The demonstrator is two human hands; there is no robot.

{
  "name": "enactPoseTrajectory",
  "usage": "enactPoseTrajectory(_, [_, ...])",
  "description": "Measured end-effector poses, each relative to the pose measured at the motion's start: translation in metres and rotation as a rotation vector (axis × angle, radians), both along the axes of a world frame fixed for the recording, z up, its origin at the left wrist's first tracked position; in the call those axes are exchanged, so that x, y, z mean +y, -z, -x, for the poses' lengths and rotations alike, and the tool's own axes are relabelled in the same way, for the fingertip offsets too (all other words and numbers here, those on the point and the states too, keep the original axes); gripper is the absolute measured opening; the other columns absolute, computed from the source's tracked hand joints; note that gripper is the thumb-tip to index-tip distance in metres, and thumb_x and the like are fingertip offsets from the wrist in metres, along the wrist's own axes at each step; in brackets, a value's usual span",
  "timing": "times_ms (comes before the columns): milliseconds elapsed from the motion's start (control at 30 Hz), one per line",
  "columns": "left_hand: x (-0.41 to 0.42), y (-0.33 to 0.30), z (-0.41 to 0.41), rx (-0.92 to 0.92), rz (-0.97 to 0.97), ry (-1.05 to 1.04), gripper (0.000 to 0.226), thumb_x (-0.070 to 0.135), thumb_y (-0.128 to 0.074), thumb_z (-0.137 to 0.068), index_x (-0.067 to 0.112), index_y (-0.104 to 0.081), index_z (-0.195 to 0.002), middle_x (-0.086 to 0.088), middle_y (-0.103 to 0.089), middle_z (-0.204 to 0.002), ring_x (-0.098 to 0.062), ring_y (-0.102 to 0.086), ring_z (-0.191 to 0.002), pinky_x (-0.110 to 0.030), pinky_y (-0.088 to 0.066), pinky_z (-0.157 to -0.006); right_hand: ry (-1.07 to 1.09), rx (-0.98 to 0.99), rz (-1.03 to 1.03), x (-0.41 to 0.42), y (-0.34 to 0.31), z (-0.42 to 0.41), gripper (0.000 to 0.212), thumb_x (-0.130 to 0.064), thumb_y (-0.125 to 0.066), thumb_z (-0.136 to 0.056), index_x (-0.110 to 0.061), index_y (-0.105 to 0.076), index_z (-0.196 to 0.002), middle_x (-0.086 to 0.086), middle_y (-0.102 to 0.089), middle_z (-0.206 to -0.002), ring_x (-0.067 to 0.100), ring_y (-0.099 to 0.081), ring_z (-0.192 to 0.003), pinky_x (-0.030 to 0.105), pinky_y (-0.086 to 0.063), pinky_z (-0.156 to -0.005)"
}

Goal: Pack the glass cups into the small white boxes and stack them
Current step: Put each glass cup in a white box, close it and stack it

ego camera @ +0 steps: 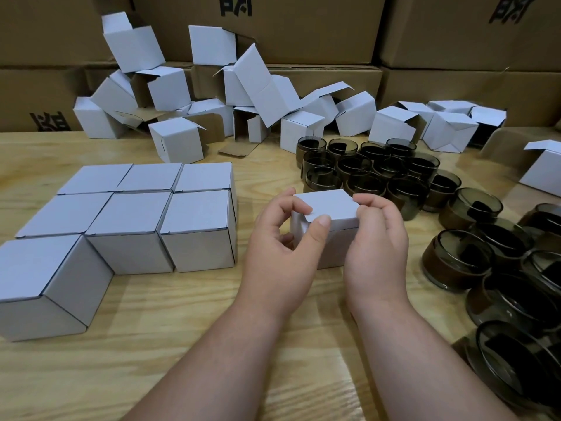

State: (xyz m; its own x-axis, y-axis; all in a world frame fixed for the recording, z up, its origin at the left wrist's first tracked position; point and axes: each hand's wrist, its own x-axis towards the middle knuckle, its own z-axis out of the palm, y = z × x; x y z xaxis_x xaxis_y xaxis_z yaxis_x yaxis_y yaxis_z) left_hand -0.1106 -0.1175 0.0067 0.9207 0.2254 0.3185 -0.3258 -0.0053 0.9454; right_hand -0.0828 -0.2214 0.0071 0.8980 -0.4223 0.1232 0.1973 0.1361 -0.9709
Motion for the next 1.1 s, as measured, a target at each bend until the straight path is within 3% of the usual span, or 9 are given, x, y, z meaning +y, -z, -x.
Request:
enactPoseTrajectory(67, [0.0006, -0.0003, -0.0002, 0.005, -0.001, -0.008, 0.008, 0.045, -0.069, -0.081, 0.045, -0.063, -0.086, 0.029, -0.055, -0.135, 0.007, -0.059, -0.120, -0.016, -0.047, -0.084, 0.000, 0.014, 0.000, -0.0005, 0.0003, -0.0001, 0.025, -0.028, -0.045, -0.078, -0.029, -0.066, -0.092, -0.031, -0.063, -0.070, -0.012, -0.054, -0.063, 0.008, -0.039, -0.049])
enactPoseTrajectory(200, [-0.0009, 0.0006, -0.0013, 0.022, 0.025, 0.002, 0.010, 0.040, -0.067, -0.082, 0.046, -0.061, -0.088, 0.033, -0.059, -0.129, 0.017, -0.063, -0.092, -0.011, -0.051, -0.077, -0.003, 0.020, 0.004, -0.0007, -0.0006, 0.0009, 0.025, -0.027, -0.045, -0.077, -0.029, -0.066, -0.089, -0.032, -0.063, -0.073, -0.013, -0.054, -0.064, 0.007, -0.039, -0.049])
enactPoseTrajectory(300, [-0.0011, 0.0015, -0.0017, 0.022, 0.034, 0.009, 0.021, 0.037, -0.067, -0.082, 0.049, -0.059, -0.096, 0.044, -0.061, -0.114, 0.017, -0.062, -0.084, -0.010, -0.051, -0.072, -0.008, 0.029, 0.003, -0.0007, -0.0008, 0.0013, 0.023, -0.023, -0.045, -0.079, -0.029, -0.066, -0.088, -0.030, -0.064, -0.071, -0.012, -0.055, -0.062, 0.009, -0.040, -0.047])
enactPoseTrajectory(500, [-0.0017, 0.0029, -0.0014, 0.006, -0.006, 0.007, 0.034, 0.029, -0.062, -0.084, 0.047, -0.055, -0.112, 0.048, -0.057, -0.112, 0.021, -0.061, -0.087, -0.008, -0.050, -0.067, 0.000, 0.059, 0.016, -0.0012, 0.0012, 0.0004, 0.026, -0.022, -0.044, -0.076, -0.030, -0.066, -0.086, -0.028, -0.065, -0.074, -0.012, -0.055, -0.064, 0.010, -0.040, -0.046])
enactPoseTrajectory(833, [-0.0004, 0.0053, -0.0033, 0.017, -0.027, 0.006, 0.042, 0.031, -0.061, -0.083, 0.054, -0.051, -0.117, 0.045, -0.056, -0.115, 0.016, -0.061, -0.099, -0.008, -0.050, -0.073, -0.037, 0.101, 0.013, 0.0031, -0.0021, 0.0033, 0.035, -0.027, -0.043, -0.075, -0.029, -0.070, -0.098, -0.029, -0.069, -0.078, -0.011, -0.062, -0.068, 0.009, -0.043, -0.047])
enactPoseTrajectory(1000, [-0.0002, 0.0064, -0.0046, 0.004, 0.043, 0.044, 0.041, 0.019, -0.054, -0.086, 0.049, -0.056, -0.114, 0.036, -0.064, -0.111, 0.008, -0.065, -0.096, -0.012, -0.051, -0.073, -0.057, 0.080, 0.005, 0.0025, -0.0041, 0.0054, 0.029, -0.030, -0.049, -0.073, -0.032, -0.070, -0.093, -0.023, -0.071, -0.082, -0.006, -0.062, -0.069, 0.014, -0.046, -0.051])
enactPoseTrajectory(1100, [0.0015, 0.0077, -0.0049, 0.040, 0.140, 0.074, 0.045, 0.015, -0.050, -0.083, 0.045, -0.060, -0.115, 0.014, -0.070, -0.113, -0.003, -0.068, -0.093, -0.022, -0.053, -0.074, -0.105, 0.042, -0.010, 0.0044, -0.0071, 0.0079, 0.029, -0.029, -0.051, -0.074, -0.033, -0.069, -0.096, -0.020, -0.071, -0.086, -0.006, -0.062, -0.071, 0.014, -0.047, -0.055])
